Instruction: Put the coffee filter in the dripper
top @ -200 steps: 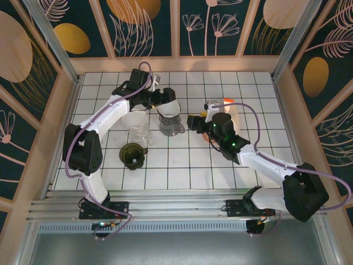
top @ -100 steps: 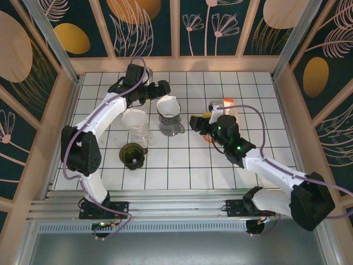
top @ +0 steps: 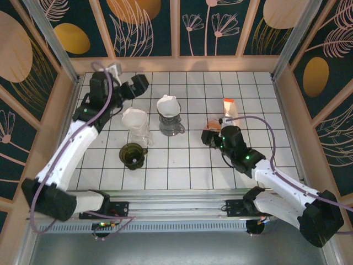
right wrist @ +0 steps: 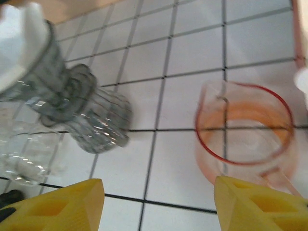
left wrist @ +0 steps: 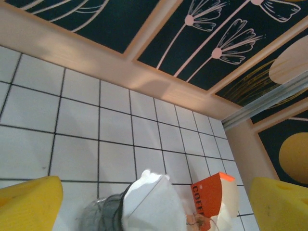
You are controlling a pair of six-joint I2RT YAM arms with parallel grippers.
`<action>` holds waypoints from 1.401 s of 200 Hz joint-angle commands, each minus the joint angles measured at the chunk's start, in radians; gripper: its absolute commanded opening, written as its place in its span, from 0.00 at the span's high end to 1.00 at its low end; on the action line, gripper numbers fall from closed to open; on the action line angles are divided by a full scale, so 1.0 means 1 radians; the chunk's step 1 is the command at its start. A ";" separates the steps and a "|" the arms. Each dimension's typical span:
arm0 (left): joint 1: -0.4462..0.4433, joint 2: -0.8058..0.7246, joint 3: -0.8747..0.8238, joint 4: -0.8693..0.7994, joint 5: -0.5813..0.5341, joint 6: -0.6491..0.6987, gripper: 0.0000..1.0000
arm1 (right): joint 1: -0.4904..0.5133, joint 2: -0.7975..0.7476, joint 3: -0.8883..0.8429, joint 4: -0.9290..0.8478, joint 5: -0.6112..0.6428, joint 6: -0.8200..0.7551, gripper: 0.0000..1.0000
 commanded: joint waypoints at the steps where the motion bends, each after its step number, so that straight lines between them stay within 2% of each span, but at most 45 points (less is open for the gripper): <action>1: -0.002 -0.119 -0.135 0.052 -0.085 -0.017 0.01 | -0.017 -0.030 -0.036 -0.097 0.088 0.069 0.36; 25: -0.002 -0.242 -0.246 0.054 -0.113 -0.010 0.01 | -0.058 -0.006 -0.056 -0.068 0.053 0.070 0.36; 48: -0.002 -0.298 -0.312 0.032 -0.111 -0.015 0.01 | -0.090 0.039 -0.069 -0.016 0.064 0.061 0.37; 55: -0.002 -0.307 -0.323 0.028 -0.106 -0.015 0.01 | -0.089 0.050 -0.079 0.015 0.057 0.048 0.37; 77: -0.002 -0.322 -0.357 0.022 -0.098 -0.018 0.01 | -0.172 0.099 -0.099 0.105 0.005 0.028 0.38; 136: -0.002 -0.328 -0.390 0.022 -0.100 -0.013 0.01 | -0.192 0.171 -0.116 0.155 -0.016 -0.005 0.42; 180: -0.002 -0.306 -0.395 0.025 -0.092 -0.015 0.01 | -0.193 0.242 -0.093 0.190 -0.011 -0.038 0.51; 233: -0.002 -0.305 -0.401 0.020 -0.077 -0.017 0.01 | -0.187 0.301 -0.061 0.199 0.001 -0.067 0.69; 280: -0.001 -0.305 -0.413 0.022 -0.072 -0.020 0.01 | -0.108 0.305 -0.032 0.141 0.032 -0.096 0.86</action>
